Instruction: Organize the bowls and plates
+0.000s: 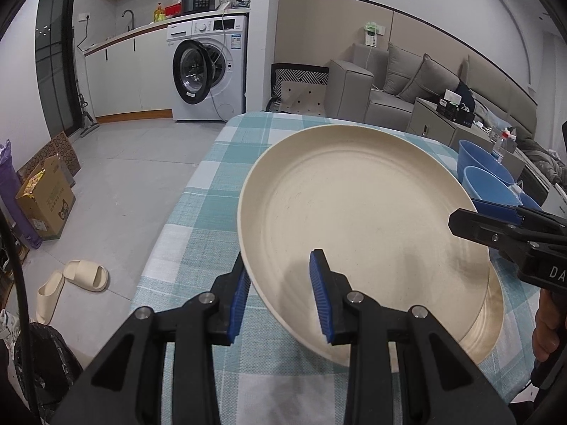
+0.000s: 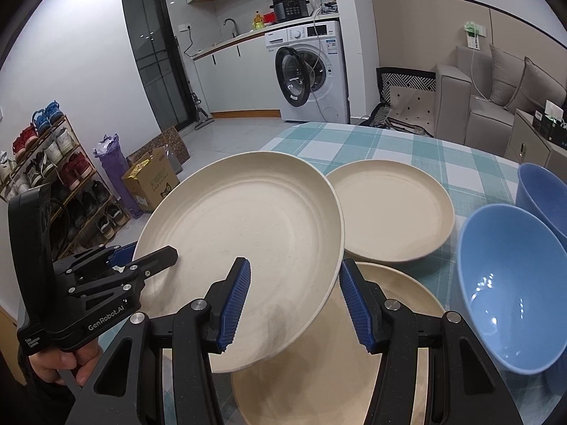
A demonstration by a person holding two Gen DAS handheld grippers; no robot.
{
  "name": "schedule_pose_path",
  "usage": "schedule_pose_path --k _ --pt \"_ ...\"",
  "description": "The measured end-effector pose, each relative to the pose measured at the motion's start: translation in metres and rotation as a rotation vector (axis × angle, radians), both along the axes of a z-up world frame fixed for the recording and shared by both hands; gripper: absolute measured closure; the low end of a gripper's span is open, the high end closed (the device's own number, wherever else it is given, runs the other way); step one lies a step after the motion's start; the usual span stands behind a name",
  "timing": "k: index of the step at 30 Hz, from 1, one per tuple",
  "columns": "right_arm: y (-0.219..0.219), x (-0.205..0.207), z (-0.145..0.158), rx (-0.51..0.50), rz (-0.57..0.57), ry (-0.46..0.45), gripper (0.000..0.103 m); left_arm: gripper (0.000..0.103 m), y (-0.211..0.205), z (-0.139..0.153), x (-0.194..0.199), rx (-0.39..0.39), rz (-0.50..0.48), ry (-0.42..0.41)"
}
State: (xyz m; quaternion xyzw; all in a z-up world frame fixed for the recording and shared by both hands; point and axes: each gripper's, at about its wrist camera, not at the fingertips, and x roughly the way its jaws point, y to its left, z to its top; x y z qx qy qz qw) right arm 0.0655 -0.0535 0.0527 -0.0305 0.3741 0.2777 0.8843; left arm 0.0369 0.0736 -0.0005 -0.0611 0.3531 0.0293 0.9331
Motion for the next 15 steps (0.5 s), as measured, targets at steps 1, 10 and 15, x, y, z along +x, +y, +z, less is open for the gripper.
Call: schedule_pose_path --k 1,10,15 --pt "-0.003 -0.003 0.001 0.000 -0.007 0.000 0.049 0.071 -0.003 0.000 0.000 0.000 -0.007 0.001" --pt "-0.031 -0.021 0.002 0.022 -0.054 0.001 0.049 0.071 -0.025 0.002 -0.001 0.013 -0.055 0.000" --pt "-0.046 -0.030 0.001 0.031 -0.085 0.007 0.049 0.071 -0.039 0.000 -0.002 0.019 -0.086 0.007"
